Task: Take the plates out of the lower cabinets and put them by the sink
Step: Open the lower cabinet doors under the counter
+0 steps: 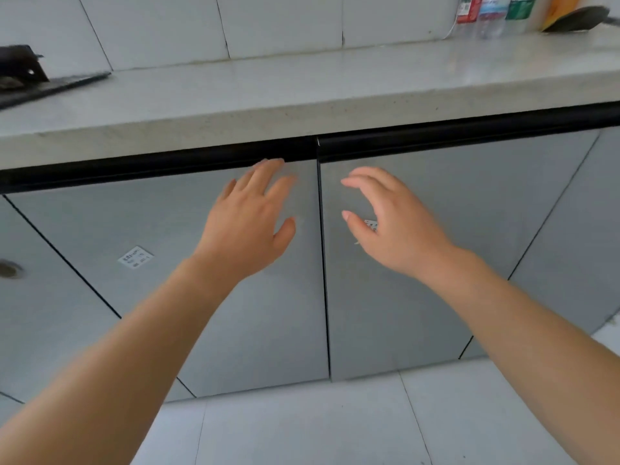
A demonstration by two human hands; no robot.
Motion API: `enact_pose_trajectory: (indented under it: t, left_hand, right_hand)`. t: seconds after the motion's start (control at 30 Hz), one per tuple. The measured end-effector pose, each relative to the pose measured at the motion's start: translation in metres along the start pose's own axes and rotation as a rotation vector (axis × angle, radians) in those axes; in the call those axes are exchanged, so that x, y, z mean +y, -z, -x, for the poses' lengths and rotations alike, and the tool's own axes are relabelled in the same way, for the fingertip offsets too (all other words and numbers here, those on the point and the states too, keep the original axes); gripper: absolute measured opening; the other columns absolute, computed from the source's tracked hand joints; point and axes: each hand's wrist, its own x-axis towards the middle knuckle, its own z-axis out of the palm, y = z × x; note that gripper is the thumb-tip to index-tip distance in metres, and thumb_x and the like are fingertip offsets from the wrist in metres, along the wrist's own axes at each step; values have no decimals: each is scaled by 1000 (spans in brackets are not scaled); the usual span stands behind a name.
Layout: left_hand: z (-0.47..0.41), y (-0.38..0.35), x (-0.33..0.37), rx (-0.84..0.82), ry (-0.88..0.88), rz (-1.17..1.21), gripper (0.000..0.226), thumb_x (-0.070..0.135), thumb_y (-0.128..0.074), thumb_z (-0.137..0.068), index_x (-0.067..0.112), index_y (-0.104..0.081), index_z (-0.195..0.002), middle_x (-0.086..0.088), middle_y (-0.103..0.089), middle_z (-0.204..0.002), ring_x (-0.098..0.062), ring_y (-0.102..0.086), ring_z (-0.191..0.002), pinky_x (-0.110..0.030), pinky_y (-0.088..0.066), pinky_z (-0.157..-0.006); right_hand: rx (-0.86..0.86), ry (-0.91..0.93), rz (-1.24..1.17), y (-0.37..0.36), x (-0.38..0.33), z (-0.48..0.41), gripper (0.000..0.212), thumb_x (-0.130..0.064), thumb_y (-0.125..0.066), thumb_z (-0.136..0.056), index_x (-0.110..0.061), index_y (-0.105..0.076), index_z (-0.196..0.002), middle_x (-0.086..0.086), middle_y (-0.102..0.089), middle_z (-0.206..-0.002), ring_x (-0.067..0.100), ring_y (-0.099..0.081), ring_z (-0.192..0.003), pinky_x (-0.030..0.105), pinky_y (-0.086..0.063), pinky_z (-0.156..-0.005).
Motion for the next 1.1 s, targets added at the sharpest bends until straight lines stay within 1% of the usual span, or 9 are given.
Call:
enact_pose_trajectory:
  t: [0.1,0.23,0.4,0.57,0.67,0.73,0.83,1.0,1.1]
  left_hand:
    - [-2,-1,-1,102,10,-8,56,34,-45,-83,16,-40,-136,-8,-35,-147,-26,-31,-137,-49,-31,-106]
    - [-6,-4,-6,46,37,-9,62,31,-53,-84,15,-33,-140,-6,-36,-146,-25,-32,-136,-52,-29,-110]
    - [-6,-14,-13,74,20,-56,65,30,-57,-82,10,-34,-140,-6,-40,-144,-24,-35,-134,-52,-28,-109]
    - [-11,-21,-17,177,77,-50,62,32,-56,-78,9,-43,-134,-6,-47,-134,-25,-42,-126,-62,-26,-105]
    - [-11,-27,-22,255,60,-29,61,37,-44,-76,11,-46,-132,-7,-51,-125,-22,-40,-113,-60,-29,-105]
    - [-12,-31,-25,291,53,-23,61,37,-43,-76,12,-47,-131,-7,-51,-121,-22,-39,-108,-59,-29,-105]
    - [-14,-35,-26,294,65,-47,58,37,-44,-77,13,-47,-130,-6,-50,-115,-24,-39,-102,-57,-30,-104]
    - [-14,-37,-27,288,55,-72,59,32,-59,-77,13,-46,-131,-8,-52,-115,-24,-38,-103,-57,-30,-104]
    - [-13,-35,-29,275,50,-88,58,37,-50,-77,14,-45,-131,-6,-51,-115,-24,-40,-103,-56,-32,-103]
  right_hand:
    - [51,60,10,-3,0,-2,41,-24,-55,-89,-11,-50,-127,3,-44,-138,21,-41,-128,38,-43,-97]
    - [111,64,59,-4,1,-12,43,-23,-57,-87,-7,-51,-126,8,-47,-135,26,-42,-127,36,-39,-101]
    - [241,34,170,-18,2,-24,46,-23,-59,-82,0,-54,-121,18,-55,-123,36,-50,-117,45,-41,-101]
    - [317,20,222,-35,6,-28,47,-26,-64,-81,-3,-55,-120,17,-54,-118,34,-49,-114,52,-38,-103]
    - [382,17,211,-45,9,-31,47,-32,-63,-82,-7,-55,-121,15,-53,-117,28,-41,-113,44,-43,-99]
    - [433,24,191,-49,11,-33,47,-37,-60,-82,-9,-56,-120,10,-49,-115,25,-41,-110,37,-44,-95]
    - [518,30,160,-53,14,-36,45,-37,-65,-79,-10,-60,-115,3,-43,-109,20,-43,-104,30,-44,-90]
    - [532,21,146,-52,14,-35,45,-33,-74,-75,-12,-62,-112,9,-54,-103,19,-46,-99,31,-48,-83]
    - [539,30,139,-50,14,-31,44,-35,-74,-75,-14,-61,-112,7,-53,-103,20,-48,-98,30,-48,-82]
